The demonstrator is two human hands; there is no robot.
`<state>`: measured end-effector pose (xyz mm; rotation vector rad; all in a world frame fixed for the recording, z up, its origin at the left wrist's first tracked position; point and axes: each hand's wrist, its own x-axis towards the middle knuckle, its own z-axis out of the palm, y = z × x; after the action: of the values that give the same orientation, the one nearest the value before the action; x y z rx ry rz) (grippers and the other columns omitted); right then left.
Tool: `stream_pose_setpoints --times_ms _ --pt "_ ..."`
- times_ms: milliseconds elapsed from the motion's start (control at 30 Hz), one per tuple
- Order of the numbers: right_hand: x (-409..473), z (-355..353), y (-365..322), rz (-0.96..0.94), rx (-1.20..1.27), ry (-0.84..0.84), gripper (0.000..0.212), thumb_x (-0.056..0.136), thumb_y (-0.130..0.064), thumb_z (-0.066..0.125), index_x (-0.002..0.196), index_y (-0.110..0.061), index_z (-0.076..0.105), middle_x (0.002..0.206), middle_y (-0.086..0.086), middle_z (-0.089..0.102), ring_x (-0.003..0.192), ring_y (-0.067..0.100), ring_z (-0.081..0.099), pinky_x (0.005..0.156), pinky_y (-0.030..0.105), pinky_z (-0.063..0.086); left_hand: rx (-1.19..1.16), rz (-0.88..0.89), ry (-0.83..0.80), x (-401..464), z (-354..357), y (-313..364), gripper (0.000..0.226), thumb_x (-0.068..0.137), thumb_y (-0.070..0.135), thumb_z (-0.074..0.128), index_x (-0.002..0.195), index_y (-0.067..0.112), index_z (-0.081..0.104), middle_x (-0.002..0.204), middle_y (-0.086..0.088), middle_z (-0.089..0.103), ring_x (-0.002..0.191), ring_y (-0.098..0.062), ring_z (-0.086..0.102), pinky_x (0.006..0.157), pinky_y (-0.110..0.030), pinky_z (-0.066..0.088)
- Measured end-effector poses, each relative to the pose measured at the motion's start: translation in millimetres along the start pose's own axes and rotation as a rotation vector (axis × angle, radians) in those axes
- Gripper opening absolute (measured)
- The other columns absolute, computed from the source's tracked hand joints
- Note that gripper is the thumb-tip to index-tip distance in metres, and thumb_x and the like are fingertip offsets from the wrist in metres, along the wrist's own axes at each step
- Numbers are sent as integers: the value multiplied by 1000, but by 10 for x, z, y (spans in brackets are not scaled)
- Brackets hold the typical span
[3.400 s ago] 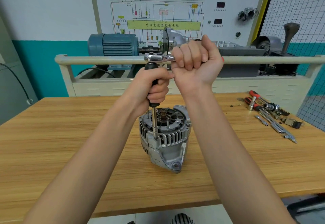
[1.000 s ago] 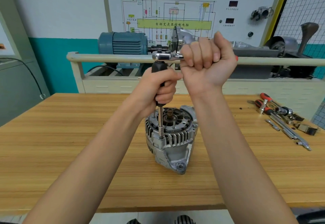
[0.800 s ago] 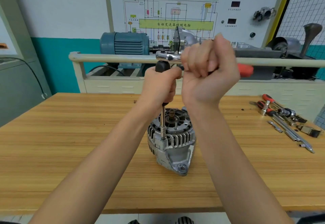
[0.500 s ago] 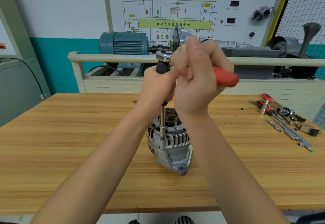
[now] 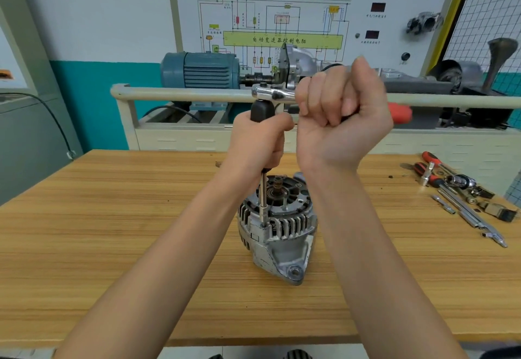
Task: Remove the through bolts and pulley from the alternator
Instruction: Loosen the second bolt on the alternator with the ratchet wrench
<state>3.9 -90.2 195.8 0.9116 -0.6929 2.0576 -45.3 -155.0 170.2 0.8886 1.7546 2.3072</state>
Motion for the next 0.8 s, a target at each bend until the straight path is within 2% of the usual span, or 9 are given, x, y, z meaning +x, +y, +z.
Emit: stream_pose_setpoints --times_ms 100,167,267,333,467,533,600,700,800 --pt "-185 140 114 -333 -344 -73 35 82 -2 50 55 -24 43 47 -9 37 40 8 27 48 26 21 60 146 139 -20 104 -13 31 78 16 63 61 10 37 56 -7 32 50 -19 30 46 -29 27" --pt "-238 188 156 -390 -424 -109 29 78 -7 52 56 -25 46 51 -10 40 41 7 29 50 24 24 92 212 120 -53 120 -22 36 74 28 63 64 2 40 65 -11 35 59 -25 30 49 -33 30" --pt "-143 141 94 -270 -290 -86 42 77 -2 52 44 -24 37 41 -7 33 37 7 26 49 23 21 61 118 77 -32 9 -28 36 78 4 62 55 12 36 47 -1 33 41 -12 27 40 -16 24" --pt "-23 80 10 -88 -133 -73 48 82 -1 44 40 -22 32 35 -6 29 34 9 20 46 24 18 -8 53 -54 -13 -68 -6 39 79 -4 58 55 17 36 42 5 29 36 -10 24 39 -15 23" --pt "170 -102 -115 270 257 130 49 84 -13 41 35 -16 34 32 -3 25 39 13 8 41 22 20 -102 37 -233 -1 -131 29 39 85 1 58 54 15 39 41 4 31 34 -11 25 38 -17 24" --pt "198 -160 -118 326 416 206 48 83 -15 41 36 -14 33 32 -3 24 40 11 7 40 20 19 -151 -7 -354 2 -126 42 36 81 8 58 51 16 40 38 5 30 30 -8 24 36 -14 22" --pt "179 -173 -114 287 414 217 47 83 -14 41 37 -15 33 32 -3 24 40 11 7 40 21 19 -132 -47 -394 8 -109 59 38 80 10 56 47 18 38 36 7 26 28 -7 20 35 -12 19" --pt "98 -125 -110 156 214 133 50 86 -11 40 37 -17 35 33 -4 25 39 13 10 41 25 20 -66 -44 -266 10 -68 62 46 86 2 53 48 18 34 37 7 24 30 -7 16 36 -12 17" --pt "-33 14 -13 -100 -85 -18 44 85 -2 42 44 -18 38 37 -5 29 36 10 19 46 27 18 -14 2 -44 -4 22 49 43 86 -2 53 53 17 33 40 6 26 34 -9 18 37 -15 18"
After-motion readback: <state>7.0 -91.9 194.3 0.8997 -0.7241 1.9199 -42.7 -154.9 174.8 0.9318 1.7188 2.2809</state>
